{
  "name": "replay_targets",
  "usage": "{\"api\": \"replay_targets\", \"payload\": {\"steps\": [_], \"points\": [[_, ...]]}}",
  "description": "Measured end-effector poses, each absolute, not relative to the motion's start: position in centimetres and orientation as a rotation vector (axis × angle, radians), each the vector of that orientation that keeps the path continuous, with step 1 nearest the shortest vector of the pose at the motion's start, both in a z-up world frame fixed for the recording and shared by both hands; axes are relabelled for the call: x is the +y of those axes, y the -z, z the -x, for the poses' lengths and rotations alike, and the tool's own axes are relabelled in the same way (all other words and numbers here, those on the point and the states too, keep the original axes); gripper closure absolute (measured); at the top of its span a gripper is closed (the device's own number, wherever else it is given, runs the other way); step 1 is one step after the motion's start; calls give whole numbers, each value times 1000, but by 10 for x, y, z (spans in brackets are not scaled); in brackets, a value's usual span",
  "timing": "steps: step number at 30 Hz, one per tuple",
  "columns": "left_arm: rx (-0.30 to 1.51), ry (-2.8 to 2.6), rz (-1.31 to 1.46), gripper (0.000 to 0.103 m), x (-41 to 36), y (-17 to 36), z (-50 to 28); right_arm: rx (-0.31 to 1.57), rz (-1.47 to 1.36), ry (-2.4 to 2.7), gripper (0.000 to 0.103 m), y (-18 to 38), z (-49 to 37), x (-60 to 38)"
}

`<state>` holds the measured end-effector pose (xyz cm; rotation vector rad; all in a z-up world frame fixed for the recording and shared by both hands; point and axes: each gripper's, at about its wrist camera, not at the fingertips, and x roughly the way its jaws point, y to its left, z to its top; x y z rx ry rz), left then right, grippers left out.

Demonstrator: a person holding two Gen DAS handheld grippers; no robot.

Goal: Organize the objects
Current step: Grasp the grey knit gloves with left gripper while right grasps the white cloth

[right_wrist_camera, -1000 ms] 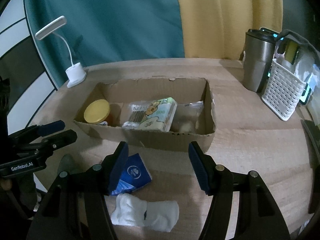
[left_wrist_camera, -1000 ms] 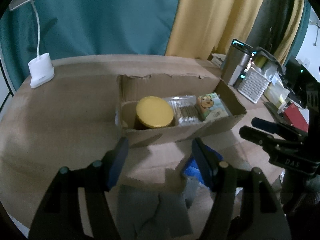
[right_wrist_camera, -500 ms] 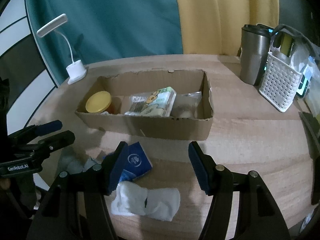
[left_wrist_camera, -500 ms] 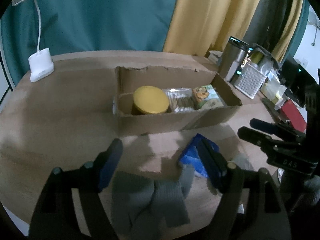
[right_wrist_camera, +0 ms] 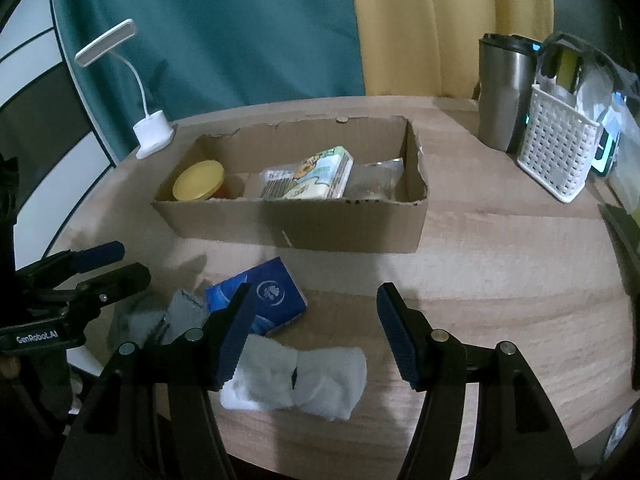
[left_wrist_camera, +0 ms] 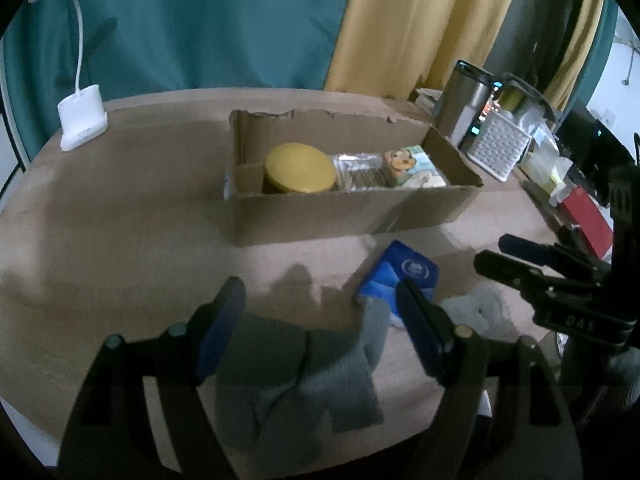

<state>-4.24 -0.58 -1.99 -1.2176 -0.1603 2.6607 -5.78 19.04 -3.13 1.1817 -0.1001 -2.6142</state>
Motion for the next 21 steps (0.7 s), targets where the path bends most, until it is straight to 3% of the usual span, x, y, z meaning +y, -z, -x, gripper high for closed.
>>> {"api": "replay_targets", "payload": {"steps": [21], "points": [[-153, -2638, 1260, 24, -4, 40, 32, -109, -1261, 2581, 37, 57, 44, 188]]}}
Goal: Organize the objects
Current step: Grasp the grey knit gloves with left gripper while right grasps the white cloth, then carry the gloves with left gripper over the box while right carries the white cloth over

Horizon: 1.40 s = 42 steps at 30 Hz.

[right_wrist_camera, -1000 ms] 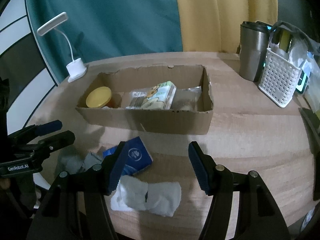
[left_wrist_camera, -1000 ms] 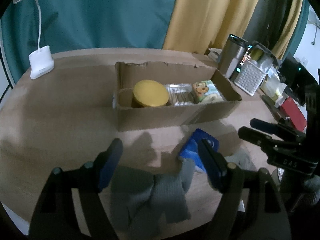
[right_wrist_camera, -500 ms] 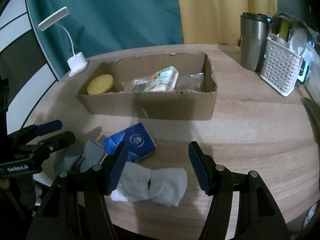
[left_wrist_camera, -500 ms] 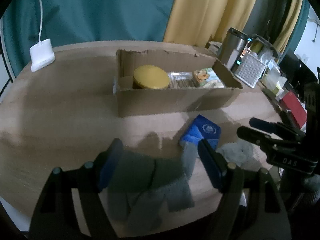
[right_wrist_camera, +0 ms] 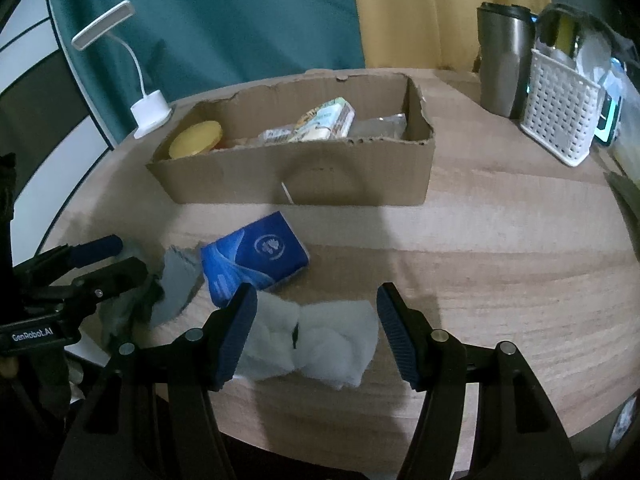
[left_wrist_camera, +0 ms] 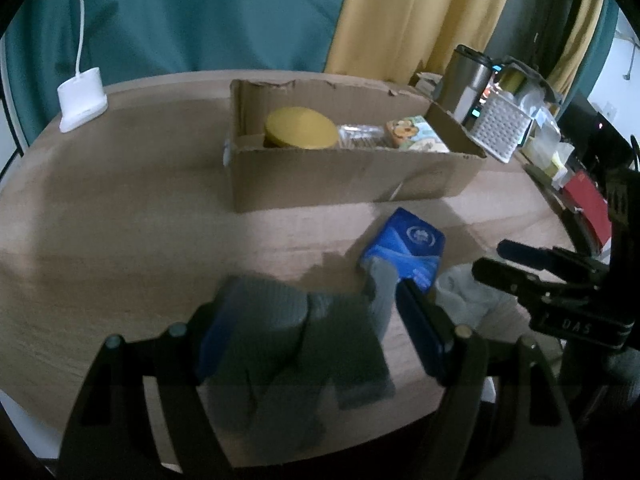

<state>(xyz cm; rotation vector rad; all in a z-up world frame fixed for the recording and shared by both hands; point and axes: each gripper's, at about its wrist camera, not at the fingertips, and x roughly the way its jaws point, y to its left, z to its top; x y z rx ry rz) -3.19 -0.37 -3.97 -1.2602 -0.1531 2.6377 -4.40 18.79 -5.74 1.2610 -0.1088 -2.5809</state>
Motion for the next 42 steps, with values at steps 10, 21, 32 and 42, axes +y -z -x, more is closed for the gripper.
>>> {"api": "replay_targets", "payload": {"steps": [10, 21, 32, 42], "points": [[-93, -2662, 1264, 24, -3, 48, 34, -118, -1296, 2561, 36, 70, 39, 190], [20, -2661, 1315, 12, 0, 71, 43, -127, -1303, 2554, 31, 75, 39, 190], [19, -2669, 1267, 18, -1, 71, 38, -103, -1283, 2535, 45, 75, 39, 181], [-26, -2643, 1239, 32, -2, 63, 34, -84, -1261, 2536, 53, 72, 40, 179]]}}
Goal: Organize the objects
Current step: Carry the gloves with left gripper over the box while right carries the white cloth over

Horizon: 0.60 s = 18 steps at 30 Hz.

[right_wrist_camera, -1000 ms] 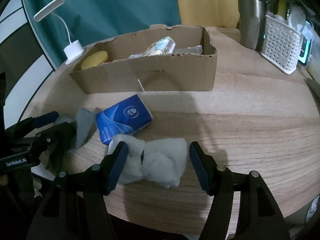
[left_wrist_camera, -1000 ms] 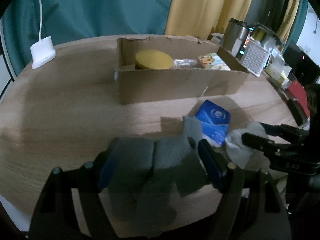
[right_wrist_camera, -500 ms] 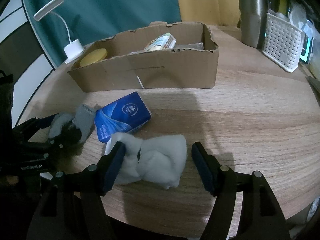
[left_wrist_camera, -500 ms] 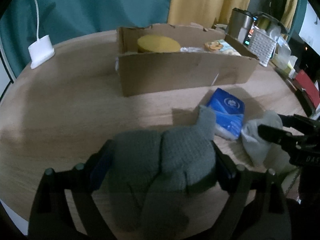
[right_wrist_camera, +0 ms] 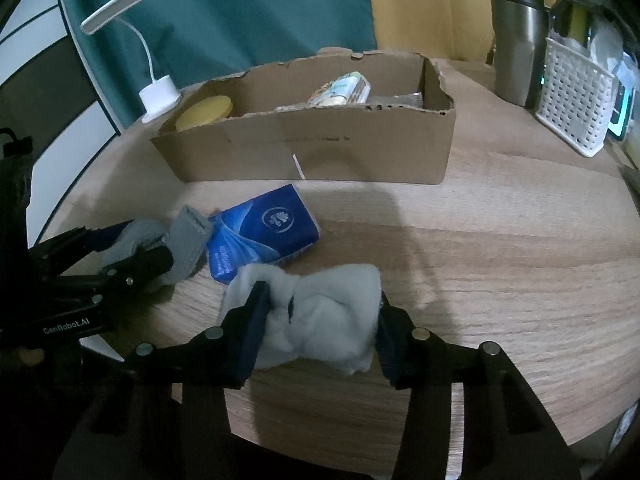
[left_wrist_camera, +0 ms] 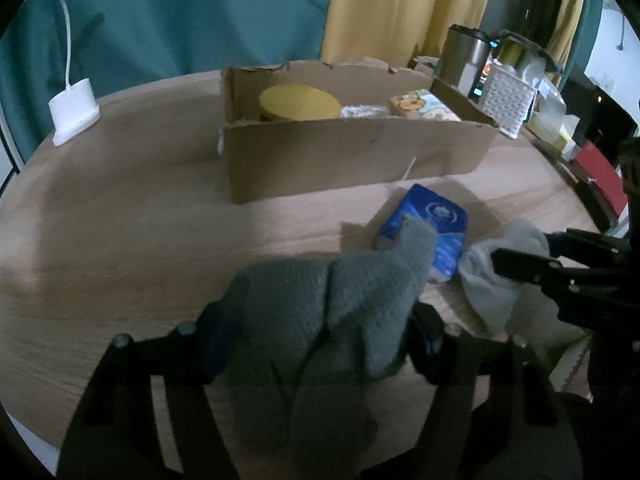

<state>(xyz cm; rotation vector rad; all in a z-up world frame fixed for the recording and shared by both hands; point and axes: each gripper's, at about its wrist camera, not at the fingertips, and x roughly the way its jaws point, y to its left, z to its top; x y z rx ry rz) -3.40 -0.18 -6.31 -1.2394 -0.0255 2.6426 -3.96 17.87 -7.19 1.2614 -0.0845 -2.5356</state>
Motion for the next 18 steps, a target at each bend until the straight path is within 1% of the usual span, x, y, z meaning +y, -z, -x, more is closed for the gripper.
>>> {"api": "replay_targets", "payload": {"steps": [18], "points": [[-80, -2685, 1164, 32, -9, 33, 44, -77, -1197, 2578, 53, 45, 48, 189]]}}
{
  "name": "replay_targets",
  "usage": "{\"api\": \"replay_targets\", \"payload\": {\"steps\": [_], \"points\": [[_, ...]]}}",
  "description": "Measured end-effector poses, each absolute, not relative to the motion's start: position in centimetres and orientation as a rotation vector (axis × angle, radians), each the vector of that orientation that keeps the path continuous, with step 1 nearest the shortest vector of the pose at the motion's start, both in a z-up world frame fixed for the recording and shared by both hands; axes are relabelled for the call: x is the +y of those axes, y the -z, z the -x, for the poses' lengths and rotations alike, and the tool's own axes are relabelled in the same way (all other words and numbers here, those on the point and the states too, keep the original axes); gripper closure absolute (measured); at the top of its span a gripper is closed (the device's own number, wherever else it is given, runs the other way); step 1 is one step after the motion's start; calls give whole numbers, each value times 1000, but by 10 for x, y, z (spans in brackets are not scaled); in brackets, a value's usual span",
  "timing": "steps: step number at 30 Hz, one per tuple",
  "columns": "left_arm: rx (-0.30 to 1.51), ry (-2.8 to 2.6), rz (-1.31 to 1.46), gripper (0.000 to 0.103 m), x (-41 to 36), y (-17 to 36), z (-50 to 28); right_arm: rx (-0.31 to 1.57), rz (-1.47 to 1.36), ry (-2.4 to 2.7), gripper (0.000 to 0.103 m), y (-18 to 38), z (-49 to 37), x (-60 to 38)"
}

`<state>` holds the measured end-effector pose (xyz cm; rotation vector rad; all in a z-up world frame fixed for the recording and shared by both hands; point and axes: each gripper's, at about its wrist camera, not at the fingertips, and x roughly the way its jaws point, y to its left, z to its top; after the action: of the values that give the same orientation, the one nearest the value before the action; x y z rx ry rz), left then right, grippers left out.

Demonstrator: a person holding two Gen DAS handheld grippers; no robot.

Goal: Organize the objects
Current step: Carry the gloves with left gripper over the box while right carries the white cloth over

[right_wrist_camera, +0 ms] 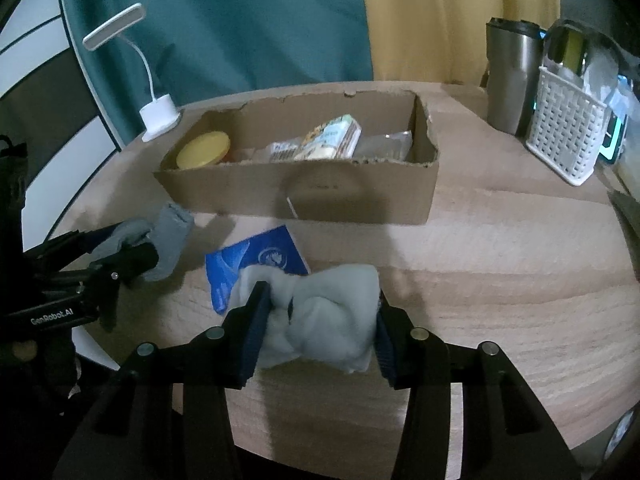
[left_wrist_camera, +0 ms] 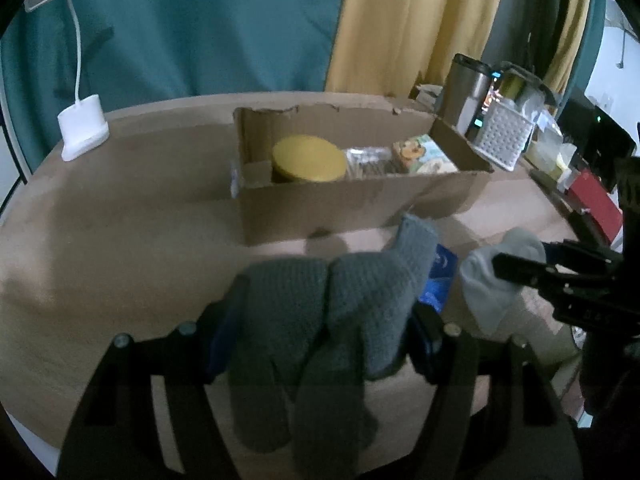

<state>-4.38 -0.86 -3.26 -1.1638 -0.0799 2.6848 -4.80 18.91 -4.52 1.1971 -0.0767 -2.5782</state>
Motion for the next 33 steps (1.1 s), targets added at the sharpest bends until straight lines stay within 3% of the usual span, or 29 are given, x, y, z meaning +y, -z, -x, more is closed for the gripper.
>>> {"api": "replay_targets", "payload": {"steps": [33], "points": [[-137, -2756, 1006, 32, -13, -25, 71, -62, -1065, 2603, 53, -4, 83, 199]]}}
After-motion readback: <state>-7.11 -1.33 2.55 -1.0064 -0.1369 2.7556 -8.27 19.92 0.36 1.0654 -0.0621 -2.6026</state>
